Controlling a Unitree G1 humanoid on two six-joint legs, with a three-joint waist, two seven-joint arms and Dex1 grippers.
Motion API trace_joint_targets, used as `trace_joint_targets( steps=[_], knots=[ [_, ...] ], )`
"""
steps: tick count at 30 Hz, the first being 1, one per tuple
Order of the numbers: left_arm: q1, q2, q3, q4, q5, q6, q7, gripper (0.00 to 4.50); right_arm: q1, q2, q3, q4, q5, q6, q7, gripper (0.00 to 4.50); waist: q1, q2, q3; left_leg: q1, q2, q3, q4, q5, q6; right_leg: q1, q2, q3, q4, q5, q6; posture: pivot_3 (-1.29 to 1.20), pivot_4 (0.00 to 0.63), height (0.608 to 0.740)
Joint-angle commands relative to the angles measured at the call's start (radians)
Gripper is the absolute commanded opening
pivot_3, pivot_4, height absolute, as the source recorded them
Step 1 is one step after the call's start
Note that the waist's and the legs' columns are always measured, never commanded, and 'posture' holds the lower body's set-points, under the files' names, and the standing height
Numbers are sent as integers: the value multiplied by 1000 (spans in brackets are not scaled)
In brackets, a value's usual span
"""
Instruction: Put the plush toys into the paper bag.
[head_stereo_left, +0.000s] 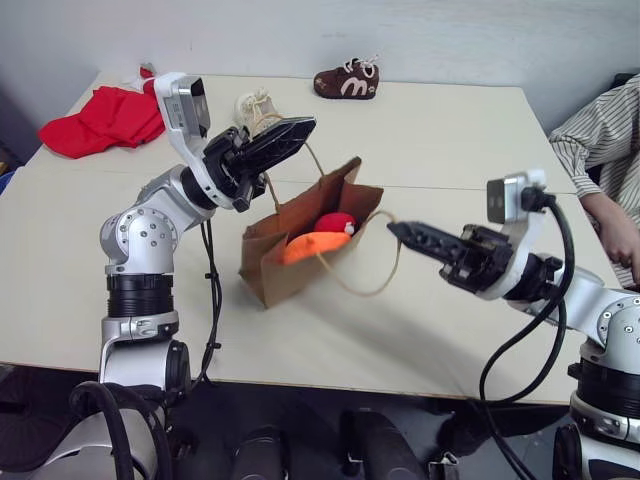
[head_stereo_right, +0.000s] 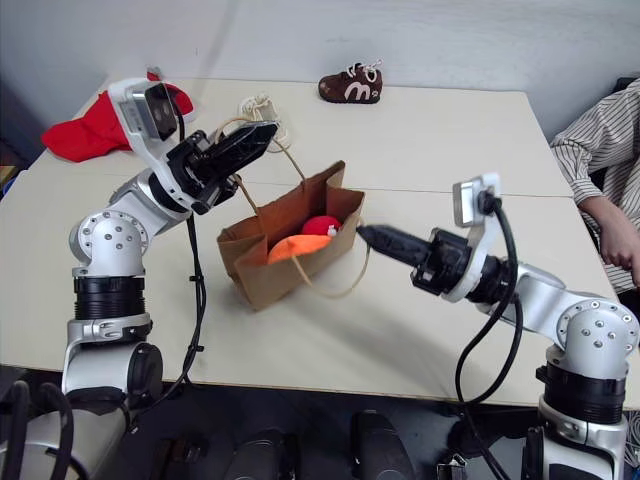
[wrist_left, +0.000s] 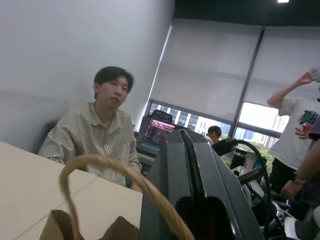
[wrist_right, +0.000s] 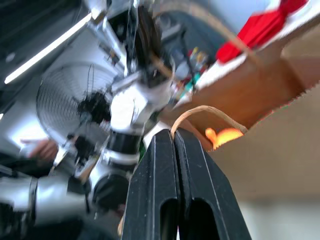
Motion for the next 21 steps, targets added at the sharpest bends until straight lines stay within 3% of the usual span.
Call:
trace_joint_targets(
  steps=[1, 8, 10, 12, 21],
  knots=[
    [-4, 19, -12, 17, 50, -48, -32, 0, -15, -9, 11, 8, -12, -40, -3, 23, 0, 0, 0, -1, 0, 0, 0, 0, 0, 0, 0, 0, 0, 0, 0, 0, 150, 740],
    [-23, 70, -14, 88, 129, -104, -64, 0, -54, 29, 28, 79, -44, -103, -28, 23, 0, 0, 0, -2, 0, 0, 0, 0, 0, -1, 0, 0, -1, 0, 0, 0, 150, 740],
    [-34, 103, -27, 112, 161, -100, -65, 392, -75, 48, 15, 105, 21, -113, -45, 189, -2, 0, 0, -2, 0, 0, 0, 0, 0, -1, 0, 0, 0, 0, 0, 0, 150, 740],
    [-34, 129, -47, 121, 193, -111, -84, 825, -87, 43, 15, 109, 72, -102, -39, 620, -2, 0, 0, -2, 1, 0, 0, 0, 0, -2, 0, 0, 0, 0, 0, 0, 150, 740],
    [13, 286, -113, 124, 334, -209, -223, 3636, -50, -85, -12, 117, 93, -50, 42, 3755, 1, 0, 0, -14, 1, 0, 3, 0, 2, -13, -1, -1, 1, 0, 1, 0, 150, 740]
  ],
)
